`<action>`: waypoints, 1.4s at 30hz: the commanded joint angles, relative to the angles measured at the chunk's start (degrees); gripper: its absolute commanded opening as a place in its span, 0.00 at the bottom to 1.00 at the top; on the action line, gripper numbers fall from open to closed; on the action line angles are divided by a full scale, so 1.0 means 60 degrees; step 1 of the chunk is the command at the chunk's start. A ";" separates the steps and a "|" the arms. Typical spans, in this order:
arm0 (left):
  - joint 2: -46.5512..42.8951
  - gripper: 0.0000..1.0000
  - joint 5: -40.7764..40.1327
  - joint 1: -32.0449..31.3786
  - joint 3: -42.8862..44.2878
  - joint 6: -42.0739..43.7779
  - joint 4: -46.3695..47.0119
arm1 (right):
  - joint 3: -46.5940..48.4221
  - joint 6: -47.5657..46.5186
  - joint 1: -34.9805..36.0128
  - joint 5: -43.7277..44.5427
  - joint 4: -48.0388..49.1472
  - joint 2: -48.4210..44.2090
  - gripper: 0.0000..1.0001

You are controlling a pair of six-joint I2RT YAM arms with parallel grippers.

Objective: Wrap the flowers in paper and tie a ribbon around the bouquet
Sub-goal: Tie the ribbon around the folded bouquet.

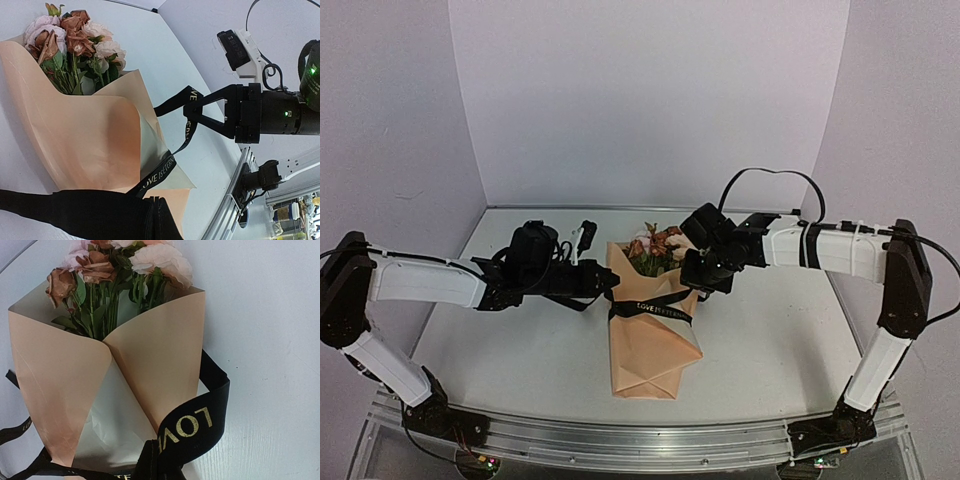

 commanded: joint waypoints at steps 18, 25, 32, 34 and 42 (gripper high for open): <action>0.0082 0.00 0.0428 0.0062 0.0245 0.0022 0.0441 | 0.0442 -0.0171 0.0024 0.0313 -0.0156 0.0162 0.00; 0.0161 0.00 0.0636 0.0063 0.0267 0.0049 0.0545 | 0.0467 -0.0171 0.0014 0.0315 -0.0163 0.0187 0.00; 0.0003 0.00 0.0366 0.0049 0.0185 0.0064 0.0504 | 0.0281 -0.0075 0.0017 0.0462 -0.0167 0.0108 0.00; -0.0092 0.00 0.0126 0.0049 0.0088 0.0013 0.0415 | 0.0153 -0.0018 0.0004 0.0565 -0.0164 0.0031 0.00; -0.0283 0.00 -0.0657 0.0066 -0.0268 -0.0297 0.0173 | -0.0246 0.0159 -0.0108 0.0678 -0.0166 -0.0220 0.00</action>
